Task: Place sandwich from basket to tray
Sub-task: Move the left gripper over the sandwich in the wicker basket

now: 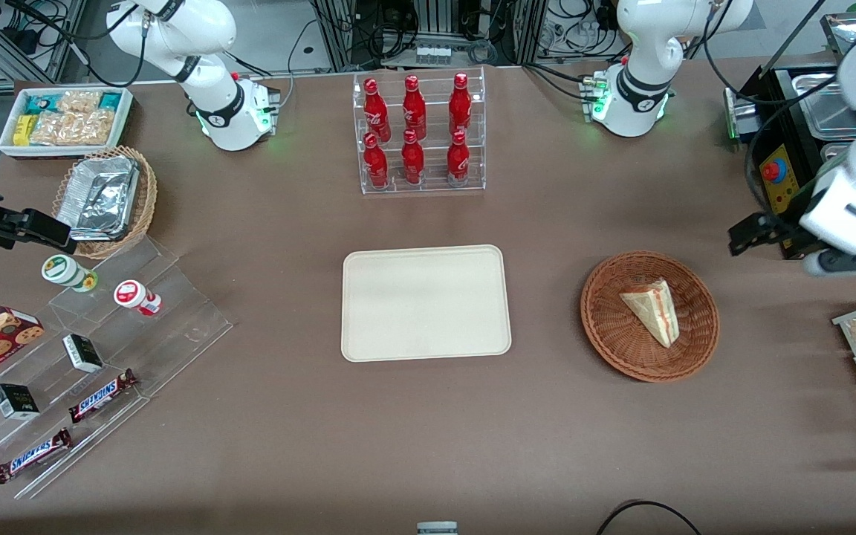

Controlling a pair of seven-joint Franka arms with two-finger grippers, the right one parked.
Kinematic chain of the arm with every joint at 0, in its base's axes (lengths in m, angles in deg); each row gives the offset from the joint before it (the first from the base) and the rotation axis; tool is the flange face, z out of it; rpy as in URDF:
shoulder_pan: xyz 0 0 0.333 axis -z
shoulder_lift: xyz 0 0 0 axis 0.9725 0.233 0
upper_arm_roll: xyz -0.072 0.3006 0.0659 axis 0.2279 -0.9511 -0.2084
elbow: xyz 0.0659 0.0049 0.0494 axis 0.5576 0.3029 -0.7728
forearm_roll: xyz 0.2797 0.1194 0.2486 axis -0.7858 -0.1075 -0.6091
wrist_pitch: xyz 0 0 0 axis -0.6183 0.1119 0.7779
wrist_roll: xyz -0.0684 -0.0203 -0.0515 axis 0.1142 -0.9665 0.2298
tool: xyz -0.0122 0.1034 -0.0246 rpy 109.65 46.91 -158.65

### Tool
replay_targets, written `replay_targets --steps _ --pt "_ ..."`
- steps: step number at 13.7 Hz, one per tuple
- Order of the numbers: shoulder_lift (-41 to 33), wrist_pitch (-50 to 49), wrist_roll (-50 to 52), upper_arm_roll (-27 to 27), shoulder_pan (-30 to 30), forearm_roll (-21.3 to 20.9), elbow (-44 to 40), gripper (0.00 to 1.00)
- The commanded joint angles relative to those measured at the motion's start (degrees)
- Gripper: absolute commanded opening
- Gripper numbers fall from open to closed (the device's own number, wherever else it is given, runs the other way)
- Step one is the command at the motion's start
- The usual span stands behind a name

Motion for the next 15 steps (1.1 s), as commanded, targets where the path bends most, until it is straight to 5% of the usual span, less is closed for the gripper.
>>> replay_targets --steps 1,6,15 --pt "-4.41 8.13 6.88 0.62 0.26 -0.85 11.52 1.00" --pt "-3.19 21.58 25.06 3.51 0.35 -0.23 20.59 1.00" --pt "3.66 31.08 26.23 4.40 0.26 -2.78 24.64 1.00"
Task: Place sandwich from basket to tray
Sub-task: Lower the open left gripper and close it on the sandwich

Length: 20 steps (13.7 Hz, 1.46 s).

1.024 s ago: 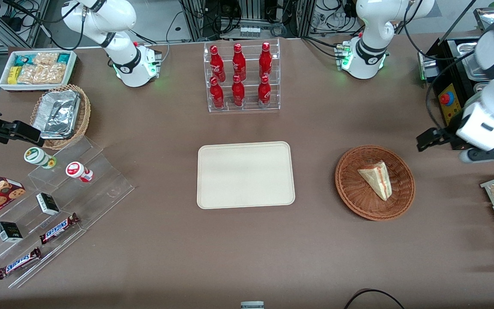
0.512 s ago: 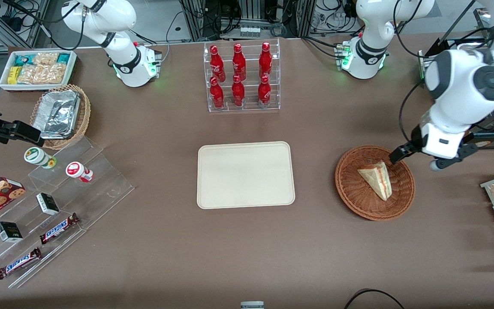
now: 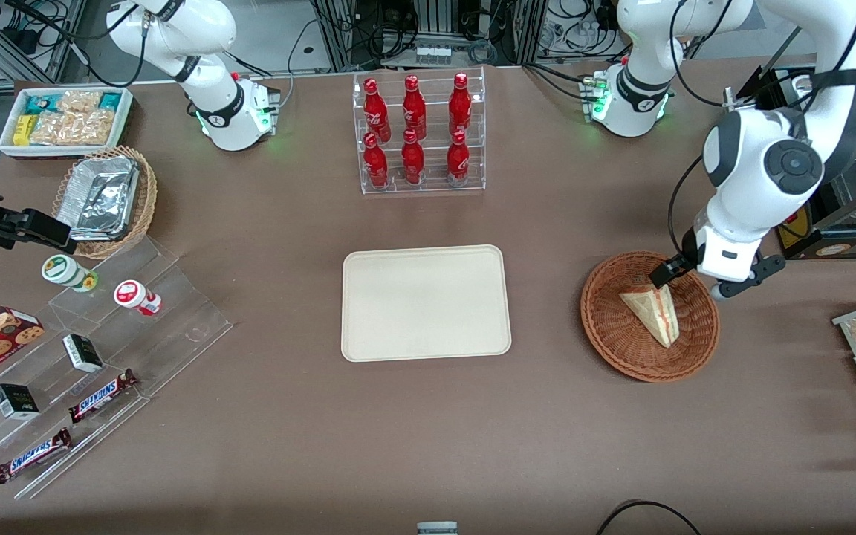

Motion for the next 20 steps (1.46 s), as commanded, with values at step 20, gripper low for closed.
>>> replay_targets --steps 20 --pt "12.95 11.43 1.91 -0.61 -0.44 -4.57 0.06 0.97"
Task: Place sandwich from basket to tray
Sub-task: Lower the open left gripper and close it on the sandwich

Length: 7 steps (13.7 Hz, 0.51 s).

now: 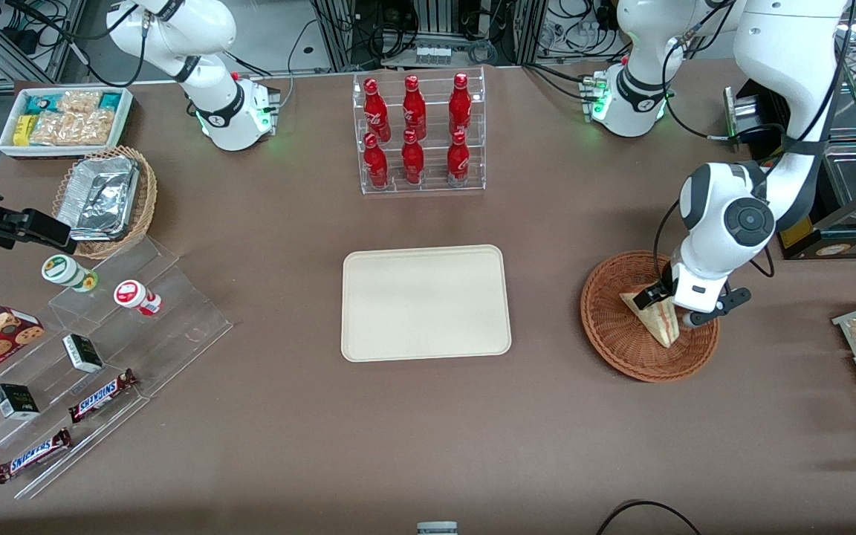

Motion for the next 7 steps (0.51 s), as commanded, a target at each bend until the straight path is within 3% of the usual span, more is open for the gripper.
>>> replay_targets --steps 1,2,4,5,7 --pt "0.93 1.56 1.84 0.33 -0.12 -0.74 -0.17 0.90" --pt "1.02 1.56 2.19 0.41 -0.12 -0.39 -0.34 0.71" --pt "1.02 1.39 2.46 0.59 -0.46 -0.39 -0.52 0.13" --pt "0.84 0.95 2.55 1.03 -0.99 -0.39 -0.95 0.00" --pt "0.14 -0.18 2.81 1.64 -0.91 -0.39 -2.27 0.00"
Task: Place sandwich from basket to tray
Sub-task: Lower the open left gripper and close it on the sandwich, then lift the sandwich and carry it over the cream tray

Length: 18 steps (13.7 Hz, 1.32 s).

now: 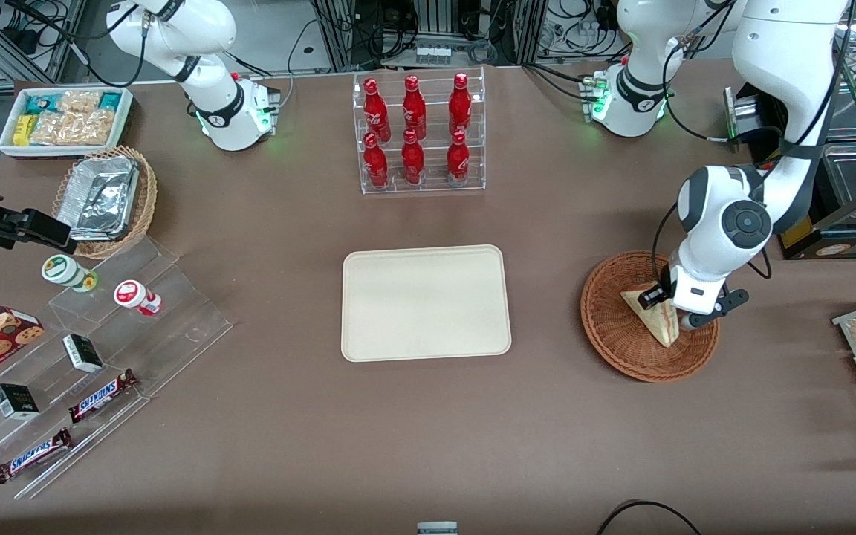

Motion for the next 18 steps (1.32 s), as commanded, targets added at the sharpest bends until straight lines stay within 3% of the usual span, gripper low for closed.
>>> replay_targets --steps 1,5,8,12,18 --pt "-1.13 -4.68 1.62 1.12 -0.17 -0.41 -3.29 0.00" --pt "-3.33 -25.32 1.62 1.47 2.20 -0.41 -16.10 0.00" --pt "-1.41 -34.24 5.55 1.47 7.73 -0.41 -27.79 0.00" --pt "4.30 -34.87 10.14 1.47 17.04 -1.20 -36.68 0.00" --pt "19.59 -32.51 16.83 1.29 31.46 -1.11 -51.10 0.00"
